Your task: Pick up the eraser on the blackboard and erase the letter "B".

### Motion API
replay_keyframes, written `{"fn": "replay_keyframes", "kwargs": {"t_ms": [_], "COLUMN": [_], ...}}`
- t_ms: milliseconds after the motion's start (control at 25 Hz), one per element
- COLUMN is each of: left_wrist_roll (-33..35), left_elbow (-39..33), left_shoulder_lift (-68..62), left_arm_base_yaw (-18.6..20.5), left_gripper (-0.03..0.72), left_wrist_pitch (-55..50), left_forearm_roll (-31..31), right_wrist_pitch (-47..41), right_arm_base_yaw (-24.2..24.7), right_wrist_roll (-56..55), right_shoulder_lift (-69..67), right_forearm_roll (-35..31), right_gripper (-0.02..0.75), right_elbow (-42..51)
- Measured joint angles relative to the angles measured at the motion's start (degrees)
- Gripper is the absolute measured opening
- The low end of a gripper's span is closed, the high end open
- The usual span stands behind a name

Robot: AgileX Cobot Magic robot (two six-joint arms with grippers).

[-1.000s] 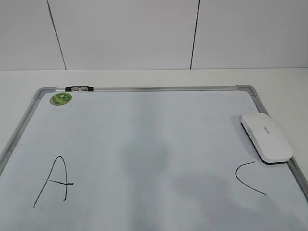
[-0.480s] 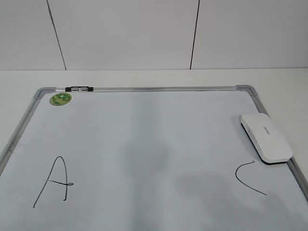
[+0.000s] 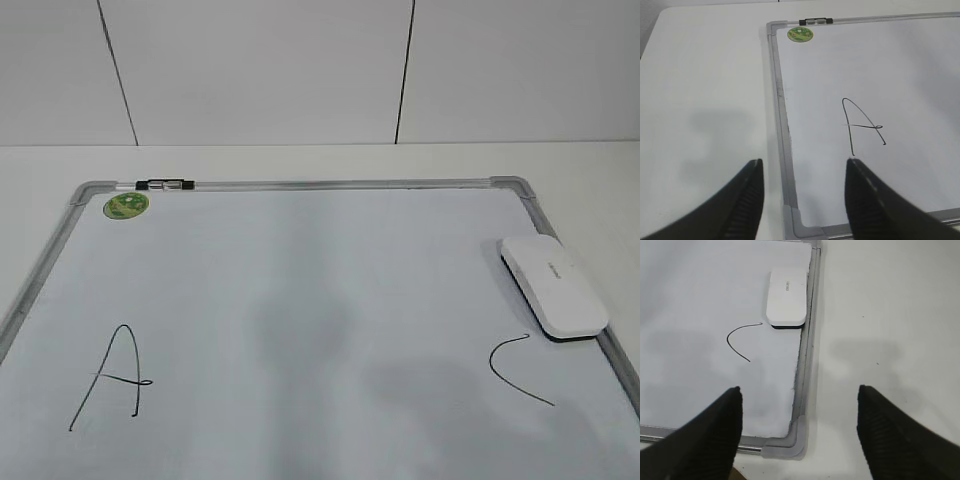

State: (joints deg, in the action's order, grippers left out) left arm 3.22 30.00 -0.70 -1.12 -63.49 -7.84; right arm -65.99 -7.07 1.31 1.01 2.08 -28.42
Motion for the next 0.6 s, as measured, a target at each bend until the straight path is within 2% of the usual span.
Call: {"fn": "replay_keyframes", "kwargs": {"t_ms": [280, 600], "left_wrist_roll": [0.0, 0.0], "left_elbow": [0.0, 0.0], "left_shoulder_lift": [0.0, 0.0], "left_arm_base_yaw": [0.0, 0.0], "left_gripper": [0.388, 0.331], "left_wrist_pitch": [0.0, 0.0], "left_forearm_roll": [0.0, 0.0], "right_wrist_pitch": [0.0, 0.0], "right_arm_base_yaw": [0.0, 0.0], "right_wrist_roll": [0.0, 0.0], "right_shoulder_lift": [0.0, 0.0], "right_forearm_roll": [0.0, 0.0], "right_gripper": [0.552, 0.551], "right_elbow": [0.0, 0.0]}}
